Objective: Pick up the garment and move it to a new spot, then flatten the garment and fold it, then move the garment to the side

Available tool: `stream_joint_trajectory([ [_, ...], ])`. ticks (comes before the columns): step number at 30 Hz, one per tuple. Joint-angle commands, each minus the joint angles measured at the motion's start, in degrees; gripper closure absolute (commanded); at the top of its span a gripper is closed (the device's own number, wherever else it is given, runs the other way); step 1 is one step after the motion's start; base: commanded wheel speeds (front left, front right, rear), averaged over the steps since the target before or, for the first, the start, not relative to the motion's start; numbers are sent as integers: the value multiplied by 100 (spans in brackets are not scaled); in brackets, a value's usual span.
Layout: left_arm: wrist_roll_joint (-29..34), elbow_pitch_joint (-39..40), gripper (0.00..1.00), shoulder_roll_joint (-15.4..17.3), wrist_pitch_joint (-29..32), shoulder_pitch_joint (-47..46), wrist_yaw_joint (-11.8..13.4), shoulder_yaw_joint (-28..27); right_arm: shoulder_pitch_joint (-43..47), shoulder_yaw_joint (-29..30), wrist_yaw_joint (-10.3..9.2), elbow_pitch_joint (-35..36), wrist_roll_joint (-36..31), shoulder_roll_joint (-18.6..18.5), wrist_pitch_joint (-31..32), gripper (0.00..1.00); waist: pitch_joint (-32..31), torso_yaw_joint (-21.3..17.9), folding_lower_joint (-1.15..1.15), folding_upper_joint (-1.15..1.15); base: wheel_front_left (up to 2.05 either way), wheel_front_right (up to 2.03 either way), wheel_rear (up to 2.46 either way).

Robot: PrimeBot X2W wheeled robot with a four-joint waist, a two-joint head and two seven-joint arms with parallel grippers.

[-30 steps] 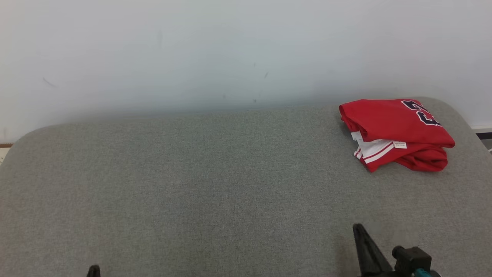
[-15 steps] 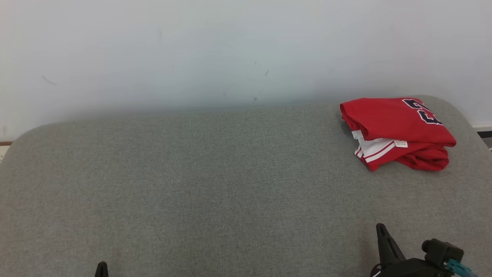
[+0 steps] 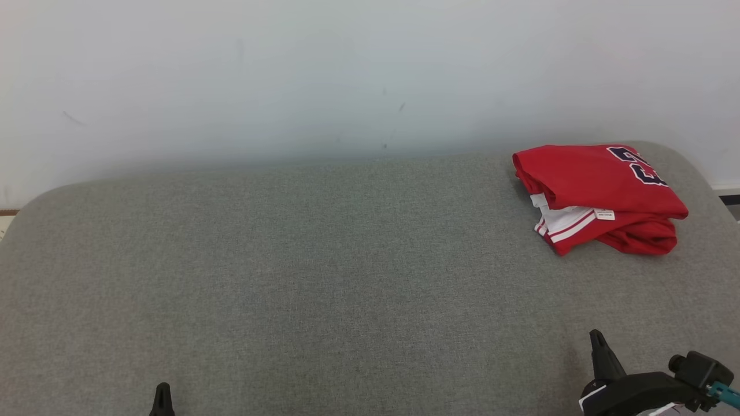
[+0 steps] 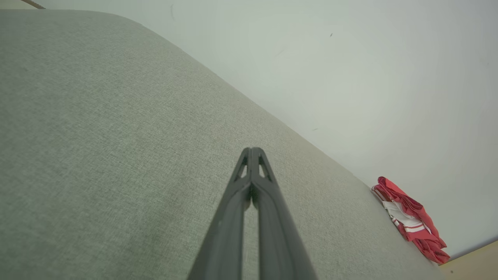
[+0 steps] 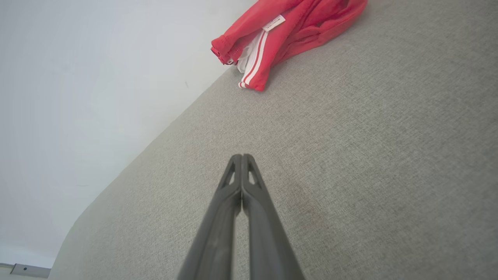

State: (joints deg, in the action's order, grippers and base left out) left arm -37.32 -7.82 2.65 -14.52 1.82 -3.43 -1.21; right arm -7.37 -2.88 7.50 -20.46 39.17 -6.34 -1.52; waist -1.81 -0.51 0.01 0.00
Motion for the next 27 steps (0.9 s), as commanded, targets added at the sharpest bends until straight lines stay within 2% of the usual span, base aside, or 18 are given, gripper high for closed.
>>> stream_joint_trajectory([
  [1,-258,23,100,32,-28,-157,-24,45,-179,104,0,41,233,-52,85,100,4,1,0,0,0,0,0],
  [27,-2261,-230,100,33,-40,-469,-167,480,-509,949,0,-208,2049,-66,1032,100,72,17,0,0,0,0,0],
])
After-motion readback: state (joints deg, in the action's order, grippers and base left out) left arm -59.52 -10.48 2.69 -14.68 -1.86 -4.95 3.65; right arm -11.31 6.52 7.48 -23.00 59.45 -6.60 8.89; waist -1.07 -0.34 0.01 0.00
